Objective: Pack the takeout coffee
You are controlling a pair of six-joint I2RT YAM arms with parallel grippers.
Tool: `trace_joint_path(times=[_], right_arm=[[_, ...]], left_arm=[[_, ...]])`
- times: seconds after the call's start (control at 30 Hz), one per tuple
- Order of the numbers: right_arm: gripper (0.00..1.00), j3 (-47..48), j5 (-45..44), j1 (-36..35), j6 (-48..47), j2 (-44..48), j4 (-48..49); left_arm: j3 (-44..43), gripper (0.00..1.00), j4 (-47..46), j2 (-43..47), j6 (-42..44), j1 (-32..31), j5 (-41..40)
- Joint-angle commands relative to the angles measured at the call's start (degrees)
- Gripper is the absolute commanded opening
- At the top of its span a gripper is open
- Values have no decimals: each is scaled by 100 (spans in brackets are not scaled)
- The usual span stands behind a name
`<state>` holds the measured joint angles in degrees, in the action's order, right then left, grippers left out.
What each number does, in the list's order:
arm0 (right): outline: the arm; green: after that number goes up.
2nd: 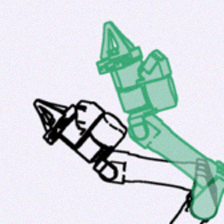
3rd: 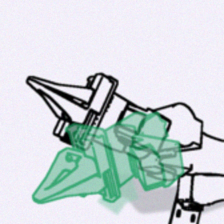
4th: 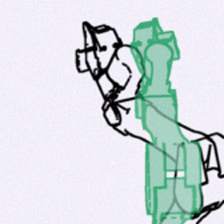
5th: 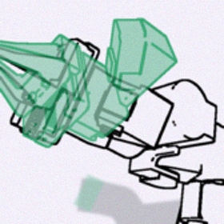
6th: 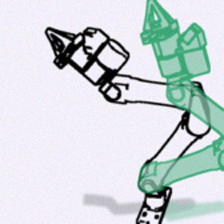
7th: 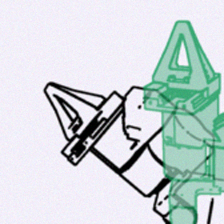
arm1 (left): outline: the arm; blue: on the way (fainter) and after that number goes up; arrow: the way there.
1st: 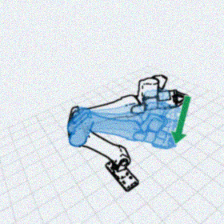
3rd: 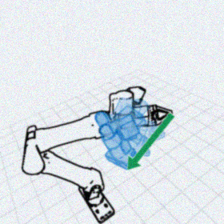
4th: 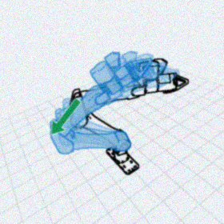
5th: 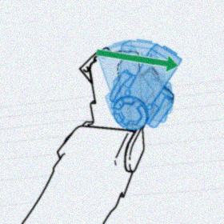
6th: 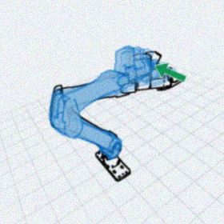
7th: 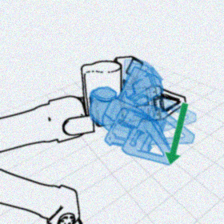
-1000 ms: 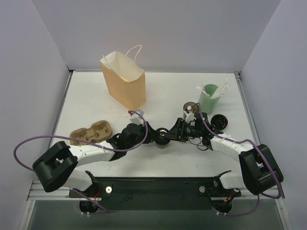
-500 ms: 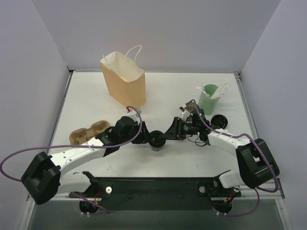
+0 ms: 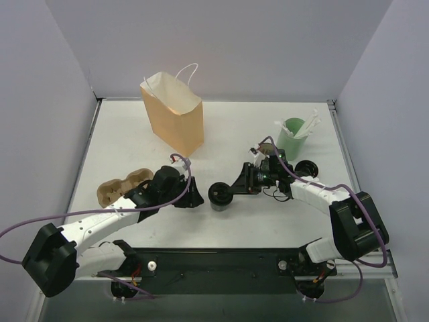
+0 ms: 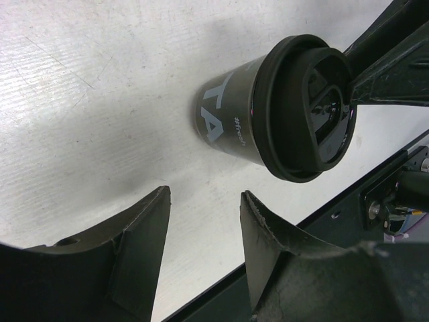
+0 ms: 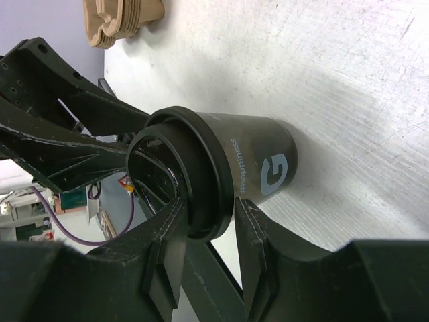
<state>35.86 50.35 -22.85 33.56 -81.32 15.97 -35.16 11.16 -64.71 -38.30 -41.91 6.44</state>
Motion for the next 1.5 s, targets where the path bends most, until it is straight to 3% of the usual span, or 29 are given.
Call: trace_joint_path(times=[0.0,0.13,0.63,0.97,1.47], right_arm=[[33,35,-412,-9,-359,-86,-568],[34,53,-377,-35,-271,-33,-568],[62,246,-69,-9,54,292,-410],[67,474,19,-35,37,336,-471],[71,1292,-587,-466,-842,-200,-1500]], left_arm=[[-18,56,-43,222,130,104,244],[-61,56,-88,248,121,113,297],[-167,56,62,151,174,166,218],[-237,56,150,125,236,201,139],[-167,56,203,301,262,271,165]])
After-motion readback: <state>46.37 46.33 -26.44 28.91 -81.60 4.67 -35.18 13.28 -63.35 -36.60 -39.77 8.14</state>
